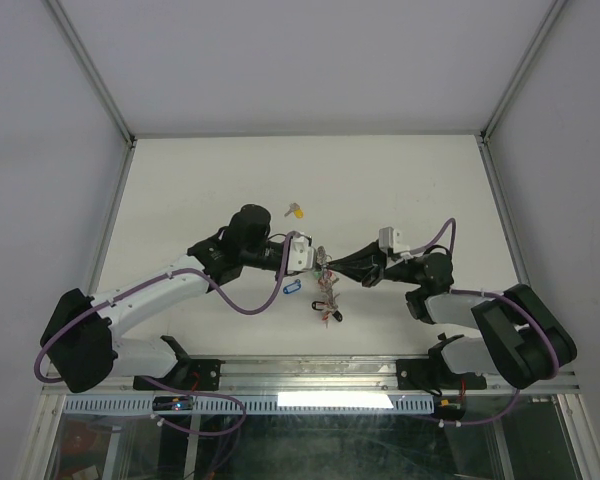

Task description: Put the keys on the keyring

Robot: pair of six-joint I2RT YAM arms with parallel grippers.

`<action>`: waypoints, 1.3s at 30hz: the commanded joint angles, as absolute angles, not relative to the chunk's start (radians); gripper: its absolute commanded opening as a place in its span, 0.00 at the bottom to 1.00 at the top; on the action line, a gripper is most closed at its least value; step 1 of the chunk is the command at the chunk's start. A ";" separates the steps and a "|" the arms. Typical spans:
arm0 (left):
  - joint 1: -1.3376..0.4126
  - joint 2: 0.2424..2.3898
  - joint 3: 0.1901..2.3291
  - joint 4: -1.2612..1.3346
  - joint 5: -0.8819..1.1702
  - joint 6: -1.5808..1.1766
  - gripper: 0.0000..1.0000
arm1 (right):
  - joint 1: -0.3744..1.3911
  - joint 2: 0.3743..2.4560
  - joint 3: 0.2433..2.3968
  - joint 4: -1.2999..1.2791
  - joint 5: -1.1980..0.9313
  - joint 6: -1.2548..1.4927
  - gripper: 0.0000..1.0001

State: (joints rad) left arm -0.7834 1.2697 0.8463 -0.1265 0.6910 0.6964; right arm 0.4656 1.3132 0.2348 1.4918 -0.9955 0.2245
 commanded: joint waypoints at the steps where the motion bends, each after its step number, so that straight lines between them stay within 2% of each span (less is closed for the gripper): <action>1: -0.769 1.279 0.864 -0.092 0.744 0.699 0.00 | 0.460 1.273 0.251 1.640 -0.941 0.229 0.00; 8: -0.769 1.288 0.858 -0.057 0.775 0.662 0.00 | 0.459 1.272 0.251 1.640 -0.939 0.229 0.00; 11: -0.770 1.276 0.851 -0.043 0.768 0.654 0.15 | 0.459 1.270 0.246 1.640 -0.949 0.229 0.00; 16: -0.769 1.247 0.829 0.015 0.744 0.613 0.25 | 0.460 1.273 0.245 1.640 -0.962 0.224 0.00; 26: -0.769 1.248 0.774 0.197 0.754 0.473 0.23 | 0.459 1.267 0.246 1.640 -0.963 0.225 0.00; 34: -0.769 1.261 0.769 0.231 0.783 0.436 0.21 | 0.459 1.272 0.244 1.640 -0.963 0.224 0.00; 37: -0.769 1.271 0.759 0.271 0.792 0.411 0.17 | 0.459 1.271 0.242 1.640 -0.962 0.223 0.00; 39: -0.769 1.284 0.765 0.271 0.797 0.403 0.10 | 0.459 1.267 0.239 1.640 -0.961 0.219 0.00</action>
State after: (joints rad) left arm -0.7769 1.2755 0.7677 0.1780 0.7452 0.4423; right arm 0.4637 1.3010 0.2348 1.4982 -0.9768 0.2272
